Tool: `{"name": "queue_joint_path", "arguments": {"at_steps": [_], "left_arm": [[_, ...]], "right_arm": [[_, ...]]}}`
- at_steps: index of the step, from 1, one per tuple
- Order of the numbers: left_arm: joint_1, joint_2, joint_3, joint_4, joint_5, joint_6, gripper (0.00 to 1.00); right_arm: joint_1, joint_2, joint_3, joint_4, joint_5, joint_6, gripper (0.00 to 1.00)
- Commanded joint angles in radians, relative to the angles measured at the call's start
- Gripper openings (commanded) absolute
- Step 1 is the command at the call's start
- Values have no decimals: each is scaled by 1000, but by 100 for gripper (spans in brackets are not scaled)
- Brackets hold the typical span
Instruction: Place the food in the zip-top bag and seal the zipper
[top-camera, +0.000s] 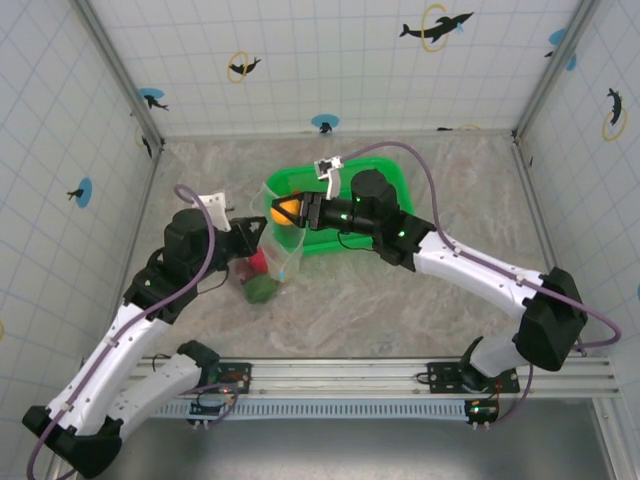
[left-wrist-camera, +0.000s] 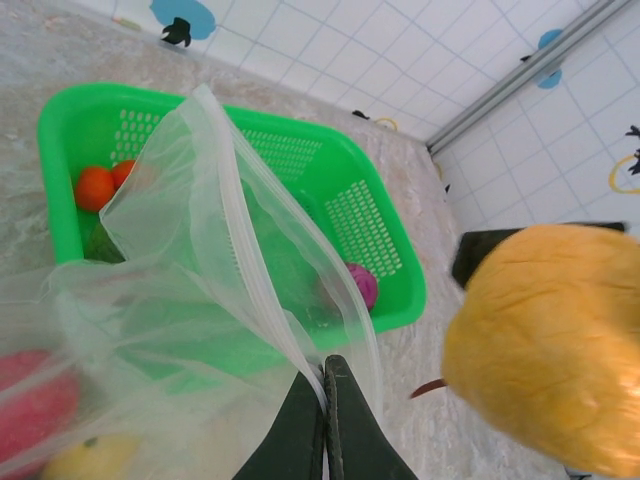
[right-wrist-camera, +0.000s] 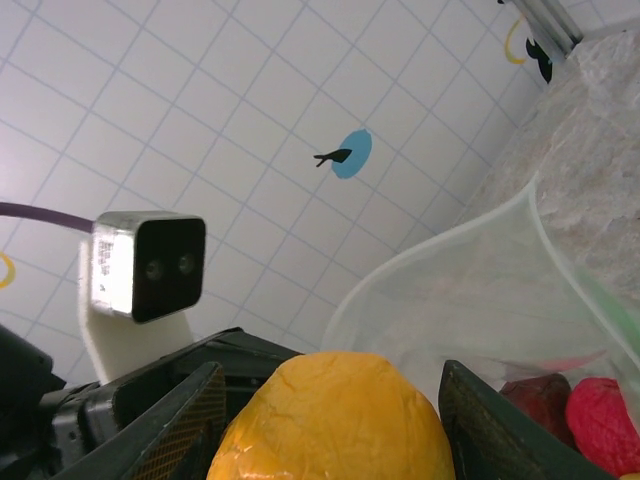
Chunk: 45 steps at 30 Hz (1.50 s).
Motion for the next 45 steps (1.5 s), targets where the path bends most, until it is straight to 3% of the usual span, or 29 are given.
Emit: {"name": "queue_joint_path", "arguments": {"at_steps": [1, 6, 10, 16, 23, 28, 36, 39, 45], "left_arm": [[-6, -27, 19, 11, -26, -20, 0], [-6, -45, 19, 11, -43, -20, 0], [-6, -52, 26, 5, -50, -13, 0], [-6, -55, 25, -4, -55, -3, 0], [-7, -58, 15, -2, -60, -2, 0], [-6, -62, 15, -9, -68, 5, 0], [-7, -61, 9, -24, -67, 27, 0], [-6, -69, -1, -24, -26, 50, 0], [-6, -93, -36, 17, 29, 80, 0]], "right_arm": [[19, 35, -32, 108, 57, 39, 59], [47, 66, -91, 129, 102, 38, 60], [73, 80, -81, 35, 186, -26, 63], [89, 78, -41, -75, 252, -109, 78], [83, 49, 14, -155, 296, -184, 79], [59, 31, 57, -181, 269, -217, 79], [-23, 50, 228, -451, 221, -342, 76], [-73, 66, 267, -601, 261, -384, 75], [-87, 123, 305, -667, 66, -401, 79]]}}
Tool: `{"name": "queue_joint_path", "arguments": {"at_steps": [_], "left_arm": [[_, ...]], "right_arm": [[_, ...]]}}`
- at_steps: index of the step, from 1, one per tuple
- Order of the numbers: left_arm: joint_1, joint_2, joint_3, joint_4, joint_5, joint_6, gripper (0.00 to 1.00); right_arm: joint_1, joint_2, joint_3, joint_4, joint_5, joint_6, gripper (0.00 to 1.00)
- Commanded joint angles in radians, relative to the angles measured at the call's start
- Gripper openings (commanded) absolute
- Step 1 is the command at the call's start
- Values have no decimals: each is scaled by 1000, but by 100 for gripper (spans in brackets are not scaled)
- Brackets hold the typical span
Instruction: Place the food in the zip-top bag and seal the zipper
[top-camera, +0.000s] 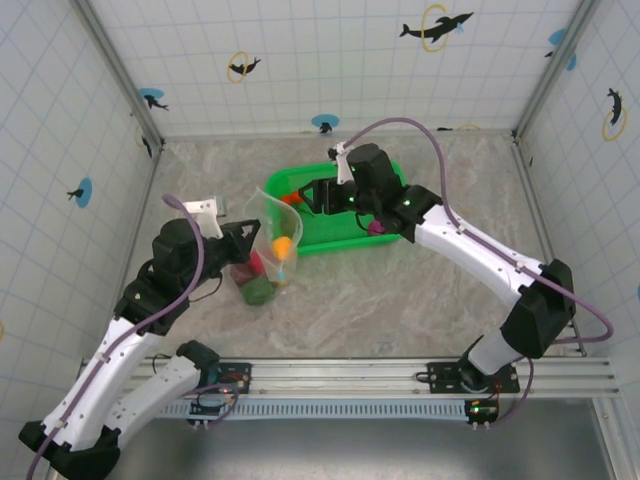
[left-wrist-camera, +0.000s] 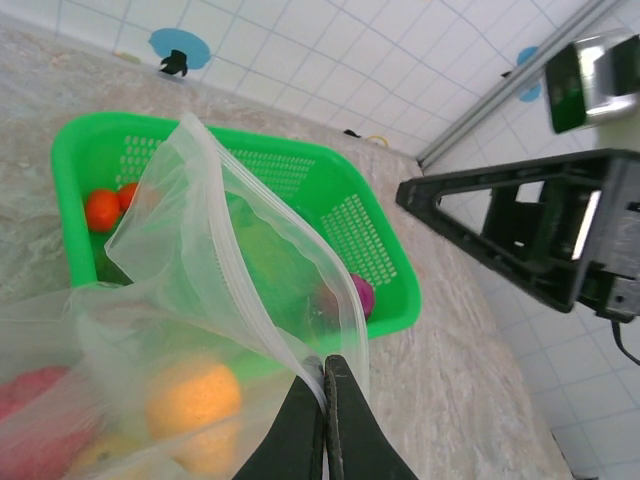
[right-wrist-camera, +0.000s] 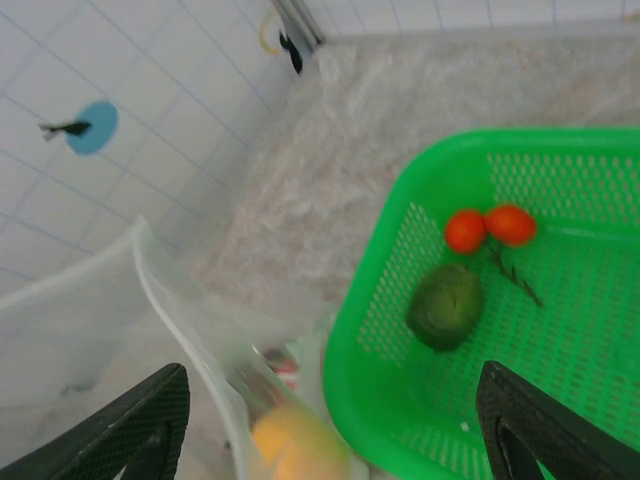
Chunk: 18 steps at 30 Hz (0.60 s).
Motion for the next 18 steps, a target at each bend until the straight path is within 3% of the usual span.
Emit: {"name": "queue_joint_path", "arguments": {"at_steps": [1, 6, 8, 11, 14, 15, 18], "left_arm": [[-7, -7, -9, 25, 35, 43, 0], [-5, 4, 3, 20, 39, 52, 0], [-7, 4, 8, 14, 32, 54, 0], [-6, 0, 15, 7, -1, 53, 0], [-6, 5, 34, -32, -56, 43, 0], [-6, 10, 46, -50, -80, 35, 0], [-6, 44, 132, -166, -218, -4, 0]], "right_arm": [[39, 62, 87, -109, -134, -53, 79], [67, 160, 173, -190, -115, -83, 79], [71, 193, 199, -204, -92, -84, 72], [76, 204, 226, -200, -66, -88, 48], [75, 187, 255, -200, -25, -89, 8], [75, 182, 265, -201, -18, -86, 2], [75, 165, 307, -213, 2, -83, 0]]}}
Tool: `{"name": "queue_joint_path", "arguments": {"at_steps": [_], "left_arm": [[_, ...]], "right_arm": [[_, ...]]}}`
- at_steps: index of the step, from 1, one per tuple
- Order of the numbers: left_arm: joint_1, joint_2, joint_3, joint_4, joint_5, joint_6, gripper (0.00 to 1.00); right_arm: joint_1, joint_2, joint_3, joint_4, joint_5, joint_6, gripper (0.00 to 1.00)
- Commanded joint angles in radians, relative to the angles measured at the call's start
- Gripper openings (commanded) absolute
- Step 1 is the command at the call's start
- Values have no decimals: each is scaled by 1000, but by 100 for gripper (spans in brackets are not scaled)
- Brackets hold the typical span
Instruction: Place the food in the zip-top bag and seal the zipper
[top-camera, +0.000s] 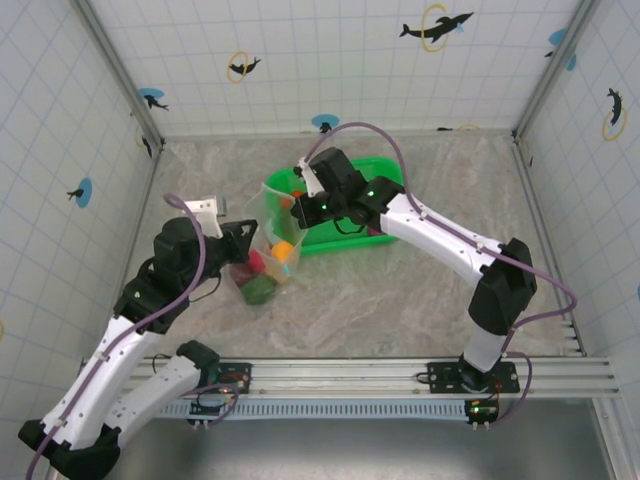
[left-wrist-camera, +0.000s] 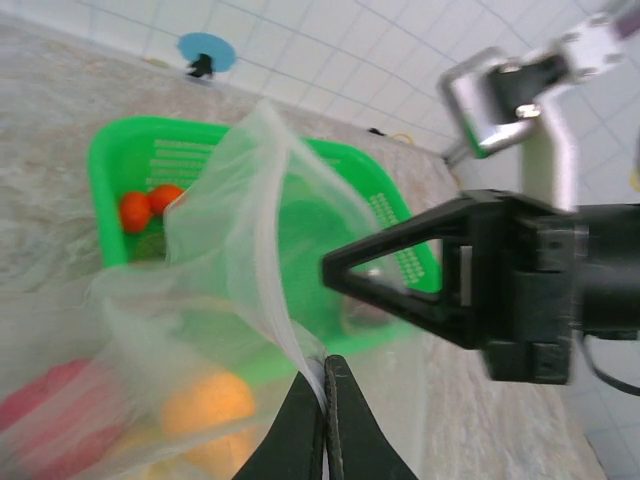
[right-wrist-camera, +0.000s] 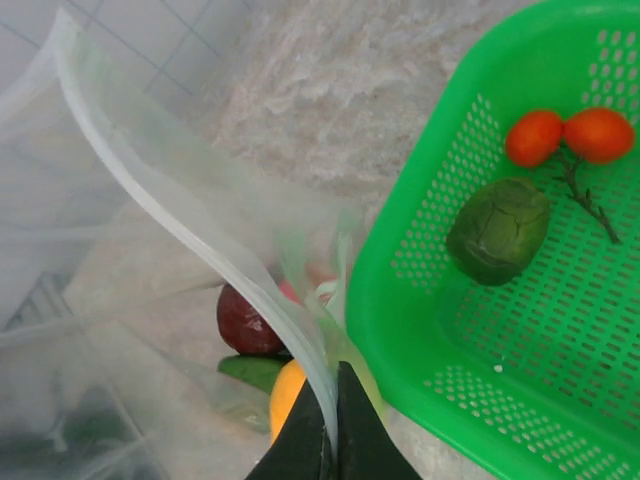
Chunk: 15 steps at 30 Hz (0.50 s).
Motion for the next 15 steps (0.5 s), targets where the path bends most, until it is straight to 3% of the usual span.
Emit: {"name": "queue_joint_path", "arguments": {"at_steps": [1, 7, 15], "left_arm": [[-5, 29, 124, -149, -191, -37, 0], [-6, -5, 208, -183, -357, -54, 0], [-6, 64, 276, -175, -473, 36, 0]], "right_arm": [[2, -43, 84, 4, 38, 0, 0], [8, -43, 98, -3, 23, 4, 0], [31, -55, 42, 64, 14, 31, 0]]}}
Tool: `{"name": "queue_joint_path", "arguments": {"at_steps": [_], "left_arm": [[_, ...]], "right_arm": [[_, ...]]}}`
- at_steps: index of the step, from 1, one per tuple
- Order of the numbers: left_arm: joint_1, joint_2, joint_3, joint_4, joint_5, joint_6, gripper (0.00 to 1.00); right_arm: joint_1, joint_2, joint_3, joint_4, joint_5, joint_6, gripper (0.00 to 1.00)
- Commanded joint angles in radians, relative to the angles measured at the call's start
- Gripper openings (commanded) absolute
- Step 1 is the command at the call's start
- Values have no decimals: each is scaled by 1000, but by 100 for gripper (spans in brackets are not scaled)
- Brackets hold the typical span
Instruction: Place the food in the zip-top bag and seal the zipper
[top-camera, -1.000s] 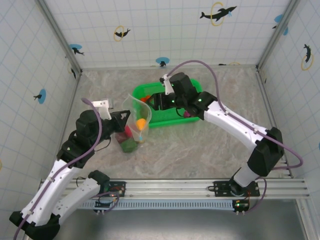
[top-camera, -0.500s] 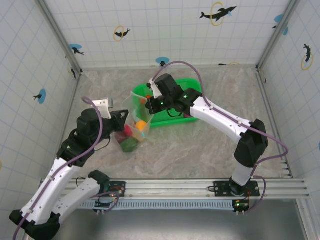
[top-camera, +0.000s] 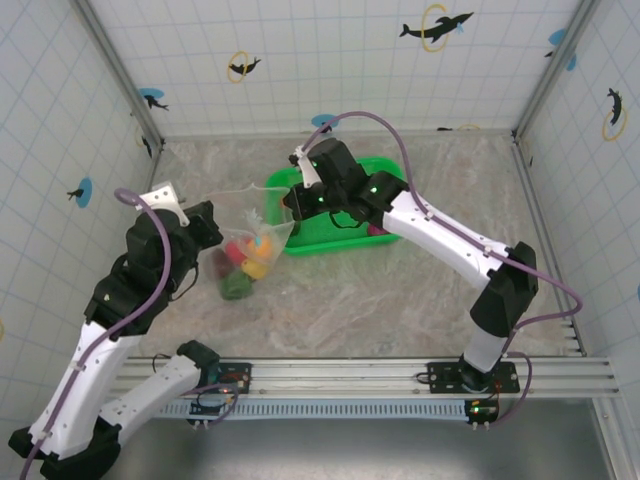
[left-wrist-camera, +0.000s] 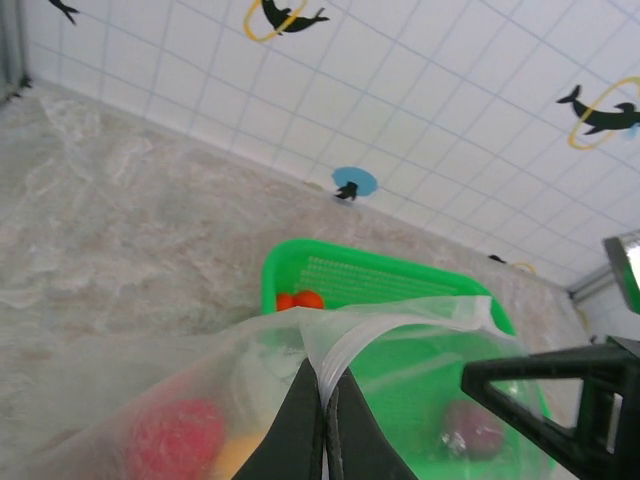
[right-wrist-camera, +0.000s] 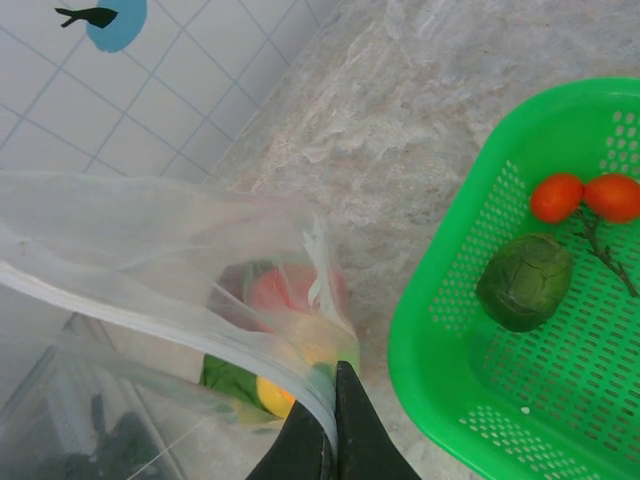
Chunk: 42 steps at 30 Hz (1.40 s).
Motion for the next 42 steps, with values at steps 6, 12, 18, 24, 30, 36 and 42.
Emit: {"name": "queue_joint_path", "arguments": {"at_steps": [6, 12, 18, 24, 30, 36, 42], "left_arm": [[-5, 116, 29, 52, -28, 98, 0], [-5, 159, -56, 111, 150, 107, 0], [-5, 141, -147, 169, 278, 84, 0], [-4, 133, -140, 147, 249, 74, 0], [-5, 103, -161, 188, 293, 87, 0], [-6, 89, -162, 195, 287, 114, 0], [-6, 82, -162, 189, 272, 145, 0]], "right_arm": [[38, -75, -173, 195, 17, 49, 4], [24, -73, -224, 208, 20, 50, 38], [-41, -126, -212, 183, -22, 5, 59], [-169, -148, -212, 28, 167, -18, 59], [-262, -33, -221, -153, 394, 114, 65], [-242, 202, 45, -468, 534, 235, 72], [-242, 360, 187, -576, 563, 221, 90]]}}
